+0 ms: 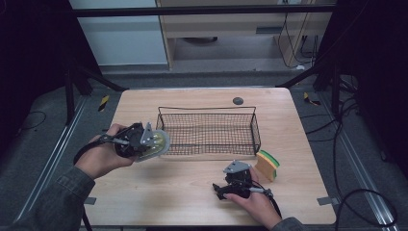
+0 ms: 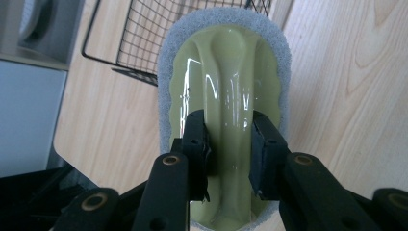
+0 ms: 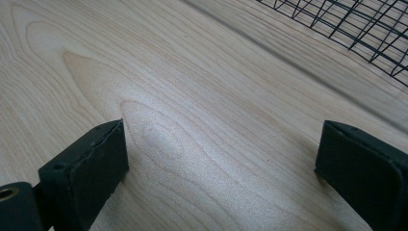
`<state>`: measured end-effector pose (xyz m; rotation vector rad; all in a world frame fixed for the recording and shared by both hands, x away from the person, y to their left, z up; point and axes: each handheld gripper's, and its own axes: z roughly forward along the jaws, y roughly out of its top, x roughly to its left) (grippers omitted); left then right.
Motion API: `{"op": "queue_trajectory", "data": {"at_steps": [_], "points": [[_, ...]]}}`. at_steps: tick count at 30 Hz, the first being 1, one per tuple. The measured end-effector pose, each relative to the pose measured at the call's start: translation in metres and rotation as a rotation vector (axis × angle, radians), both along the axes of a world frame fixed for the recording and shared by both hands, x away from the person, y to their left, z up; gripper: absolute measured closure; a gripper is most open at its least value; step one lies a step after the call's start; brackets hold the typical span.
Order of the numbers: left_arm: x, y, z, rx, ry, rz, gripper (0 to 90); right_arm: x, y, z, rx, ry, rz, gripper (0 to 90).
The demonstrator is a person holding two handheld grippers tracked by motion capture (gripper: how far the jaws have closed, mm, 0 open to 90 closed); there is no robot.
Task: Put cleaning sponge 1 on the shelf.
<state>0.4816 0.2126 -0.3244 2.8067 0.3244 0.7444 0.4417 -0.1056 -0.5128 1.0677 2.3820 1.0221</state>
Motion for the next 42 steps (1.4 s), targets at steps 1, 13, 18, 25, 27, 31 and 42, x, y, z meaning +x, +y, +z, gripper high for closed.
{"op": "queue_trajectory", "data": {"at_steps": [1, 13, 18, 25, 27, 31, 42], "points": [[-0.001, -0.002, 0.001, -0.003, -0.015, -0.009, 71.1, 0.000, 0.000, 0.000, 0.001, 0.000, 0.000, 4.4], [0.020, -0.024, 0.013, -0.005, -0.096, -0.045, 71.1, 0.000, 0.000, 0.000, 0.002, 0.002, 0.000, 4.4], [0.030, -0.035, 0.012, 0.000, -0.095, -0.057, 71.1, 0.000, 0.000, 0.000, 0.002, 0.002, 0.000, 4.4], [0.037, -0.050, 0.017, 0.013, -0.109, -0.085, 71.1, 0.000, 0.000, 0.000, -0.002, -0.001, 0.001, 4.4], [0.041, -0.054, 0.016, 0.018, -0.112, -0.095, 71.1, 0.000, 0.000, 0.000, 0.000, 0.000, 0.002, 4.4], [0.054, -0.065, 0.013, 0.016, -0.120, -0.120, 71.1, 0.000, 0.000, 0.000, -0.002, -0.003, 0.005, 4.4], [0.068, -0.079, 0.002, 0.044, -0.127, -0.125, 71.1, 0.000, 0.000, 0.000, -0.001, -0.001, 0.004, 4.4]]}}
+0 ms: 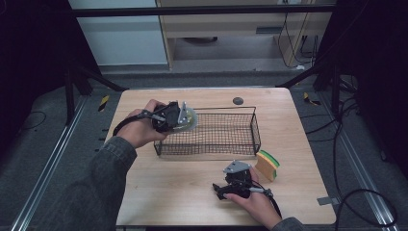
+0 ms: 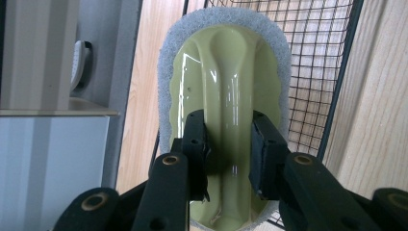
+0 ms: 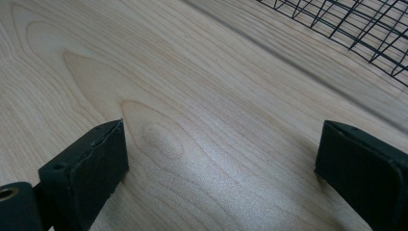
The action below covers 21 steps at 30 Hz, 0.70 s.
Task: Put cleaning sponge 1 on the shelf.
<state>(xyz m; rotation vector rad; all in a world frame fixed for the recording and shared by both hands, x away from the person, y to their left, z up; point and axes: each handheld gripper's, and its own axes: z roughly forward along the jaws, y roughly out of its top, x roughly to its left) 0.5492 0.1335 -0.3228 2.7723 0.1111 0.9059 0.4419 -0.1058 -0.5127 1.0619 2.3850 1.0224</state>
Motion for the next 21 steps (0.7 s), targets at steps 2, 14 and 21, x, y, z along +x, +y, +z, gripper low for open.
{"op": "queue_trajectory", "data": {"at_steps": [2, 14, 21], "points": [[0.002, -0.002, 0.000, 0.019, -0.014, -0.017, 71.1, 0.000, 0.000, 0.000, 0.000, 0.000, 0.000, 4.4], [0.015, -0.013, 0.010, 0.026, -0.035, -0.045, 71.1, 0.000, 0.000, 0.000, -0.002, -0.008, 0.001, 4.4], [0.018, -0.010, 0.005, 0.037, -0.030, -0.040, 71.1, 0.000, 0.000, 0.000, -0.003, -0.006, 0.001, 4.4]]}}
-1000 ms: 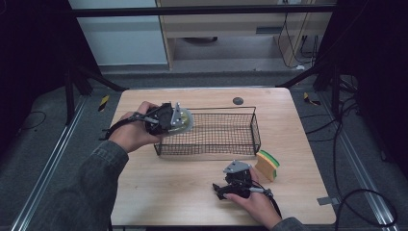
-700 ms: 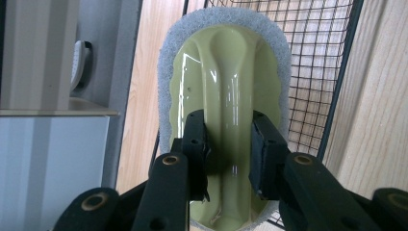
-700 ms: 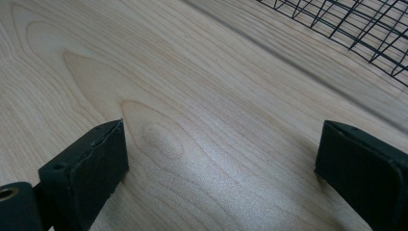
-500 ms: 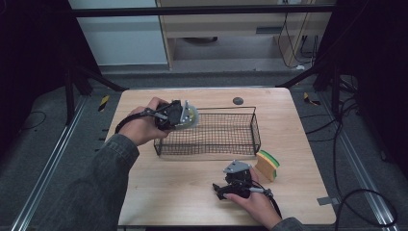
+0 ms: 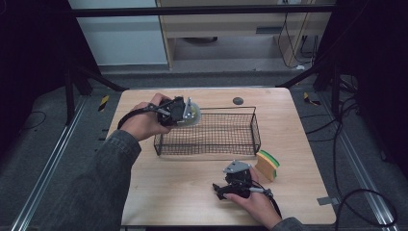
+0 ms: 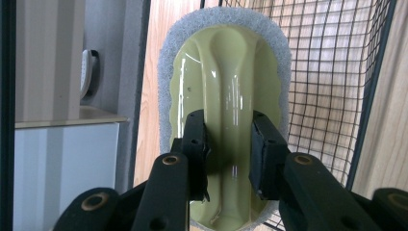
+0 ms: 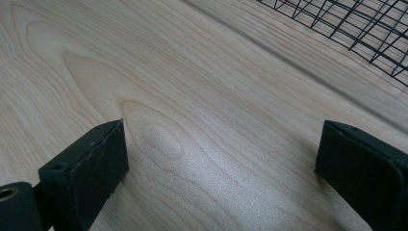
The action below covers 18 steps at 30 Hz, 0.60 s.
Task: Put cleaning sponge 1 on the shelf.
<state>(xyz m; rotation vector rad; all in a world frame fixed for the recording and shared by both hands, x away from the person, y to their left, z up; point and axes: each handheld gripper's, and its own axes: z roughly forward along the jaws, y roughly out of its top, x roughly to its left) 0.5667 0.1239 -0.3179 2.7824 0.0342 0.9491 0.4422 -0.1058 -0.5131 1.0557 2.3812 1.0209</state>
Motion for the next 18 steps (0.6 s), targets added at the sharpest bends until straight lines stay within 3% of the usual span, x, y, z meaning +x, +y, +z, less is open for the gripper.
{"op": "queue_trajectory", "data": {"at_steps": [8, 18], "points": [[0.002, 0.007, -0.003, -0.012, 0.008, 0.009, 71.1, 0.000, 0.000, 0.000, -0.003, -0.005, 0.003, 4.4], [0.005, 0.017, -0.017, -0.018, 0.051, 0.028, 71.1, 0.000, 0.000, 0.000, 0.002, 0.001, -0.001, 4.4]]}}
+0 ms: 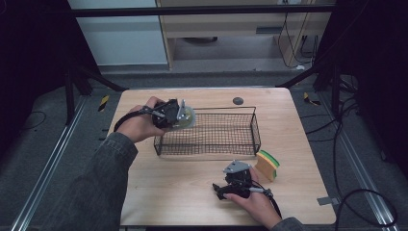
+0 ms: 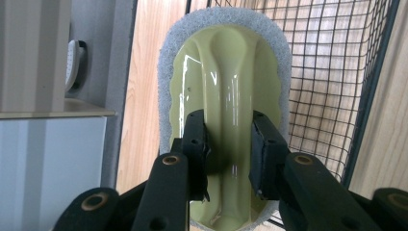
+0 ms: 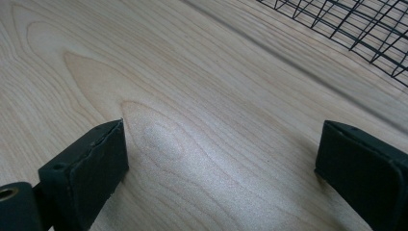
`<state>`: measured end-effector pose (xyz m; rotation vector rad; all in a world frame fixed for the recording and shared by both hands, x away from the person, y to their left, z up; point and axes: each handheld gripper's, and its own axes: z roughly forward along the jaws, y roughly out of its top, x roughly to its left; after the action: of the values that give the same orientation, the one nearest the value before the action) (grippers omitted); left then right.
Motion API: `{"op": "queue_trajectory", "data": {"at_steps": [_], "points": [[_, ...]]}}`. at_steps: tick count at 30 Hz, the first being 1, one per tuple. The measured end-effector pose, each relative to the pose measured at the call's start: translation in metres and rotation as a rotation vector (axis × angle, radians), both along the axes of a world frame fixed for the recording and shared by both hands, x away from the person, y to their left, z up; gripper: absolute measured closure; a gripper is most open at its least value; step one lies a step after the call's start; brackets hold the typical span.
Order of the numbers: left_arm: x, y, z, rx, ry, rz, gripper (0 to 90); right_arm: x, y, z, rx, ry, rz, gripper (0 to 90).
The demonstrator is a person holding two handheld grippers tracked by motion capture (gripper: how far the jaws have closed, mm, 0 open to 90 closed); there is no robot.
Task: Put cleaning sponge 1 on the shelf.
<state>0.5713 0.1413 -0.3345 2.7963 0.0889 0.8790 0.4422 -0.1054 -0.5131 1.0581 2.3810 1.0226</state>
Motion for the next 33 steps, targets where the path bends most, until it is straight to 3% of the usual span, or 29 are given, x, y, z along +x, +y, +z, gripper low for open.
{"op": "queue_trajectory", "data": {"at_steps": [11, 33], "points": [[0.000, 0.002, -0.021, -0.002, 0.038, -0.006, 71.1, 0.000, 0.000, 0.000, -0.001, 0.003, 0.000, 4.4], [0.007, 0.000, -0.036, 0.019, 0.071, -0.003, 71.1, 0.000, 0.000, 0.000, -0.001, 0.002, 0.002, 4.5]]}}
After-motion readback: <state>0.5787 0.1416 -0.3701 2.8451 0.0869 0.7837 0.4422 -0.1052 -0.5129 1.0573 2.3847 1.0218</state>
